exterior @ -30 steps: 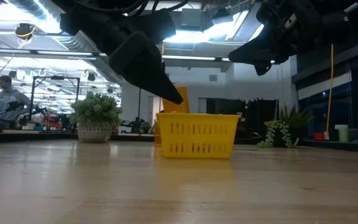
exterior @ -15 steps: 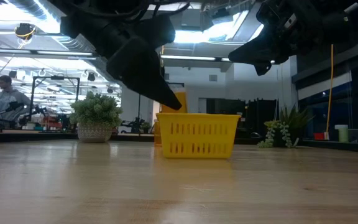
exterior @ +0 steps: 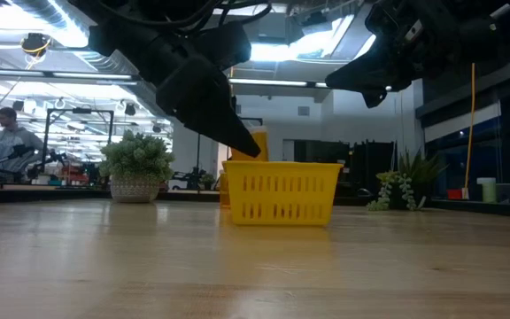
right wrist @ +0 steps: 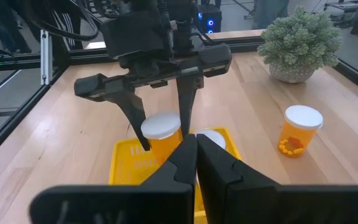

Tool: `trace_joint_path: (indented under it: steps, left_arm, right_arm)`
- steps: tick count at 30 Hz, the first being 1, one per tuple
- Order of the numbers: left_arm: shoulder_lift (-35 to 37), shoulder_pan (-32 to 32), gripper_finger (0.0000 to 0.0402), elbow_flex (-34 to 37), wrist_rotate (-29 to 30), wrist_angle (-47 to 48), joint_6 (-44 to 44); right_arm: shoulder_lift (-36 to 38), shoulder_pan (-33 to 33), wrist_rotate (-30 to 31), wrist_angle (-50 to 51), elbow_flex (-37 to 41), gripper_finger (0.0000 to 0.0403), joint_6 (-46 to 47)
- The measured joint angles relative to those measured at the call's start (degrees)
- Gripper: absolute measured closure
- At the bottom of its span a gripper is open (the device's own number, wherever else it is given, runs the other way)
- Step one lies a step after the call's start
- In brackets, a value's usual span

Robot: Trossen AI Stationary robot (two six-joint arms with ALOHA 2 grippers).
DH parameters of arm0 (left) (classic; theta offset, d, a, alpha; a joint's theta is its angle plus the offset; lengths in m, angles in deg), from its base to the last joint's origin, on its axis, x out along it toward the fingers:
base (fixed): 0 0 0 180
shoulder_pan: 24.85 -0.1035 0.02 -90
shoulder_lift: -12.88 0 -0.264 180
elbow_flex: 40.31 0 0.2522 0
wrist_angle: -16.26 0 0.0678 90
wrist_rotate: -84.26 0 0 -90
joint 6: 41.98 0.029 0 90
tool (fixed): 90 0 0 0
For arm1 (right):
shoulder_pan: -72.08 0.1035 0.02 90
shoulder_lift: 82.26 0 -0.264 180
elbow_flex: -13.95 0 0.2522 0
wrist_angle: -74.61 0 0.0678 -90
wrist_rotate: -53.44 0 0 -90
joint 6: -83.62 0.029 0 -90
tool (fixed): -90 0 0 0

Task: Pick and place pill bottles into a basket
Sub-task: Put the orange pill bottle into the yellow bin

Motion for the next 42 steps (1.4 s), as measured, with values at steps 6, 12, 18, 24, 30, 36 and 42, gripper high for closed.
trace_joint_path:
  steps: [6,12,18,24,30,36,42]
  left_arm:
    - [0.0,-0.4,0.0192,0.0,-0.4,0.0,0.0]
    - [-0.7,-0.3,0.0192,0.0,-0.5,0.1,0.0]
    - [-1.5,-0.4,0.0192,0.0,-0.6,-0.1,0.0]
    - [-1.2,-0.4,0.0192,0.0,-0.4,0.0,0.0]
    - [-1.2,-0.4,0.0192,0.0,-0.4,0.0,0.0]
    - [-1.2,-0.3,0.0192,0.0,0.4,0.0,0.0]
    - [-1.2,-0.3,0.0192,0.0,2.8,0.6,-0.4]
  right_arm:
    - [0.0,0.0,0.0,0.0,0.0,0.0387,0.0]
    - [0.0,0.0,0.0,0.1,0.0,0.0387,0.0]
    - [0.0,0.0,0.0,0.3,0.0,0.0387,0.0]
    - [0.0,0.0,0.0,0.5,0.0,0.0387,0.0]
    - [0.0,0.0,0.0,0.5,0.0,0.0387,0.0]
    - [0.0,0.0,0.0,0.5,0.0,0.0387,0.0]
    - [0.0,0.0,0.0,0.5,0.0,0.0387,0.0]
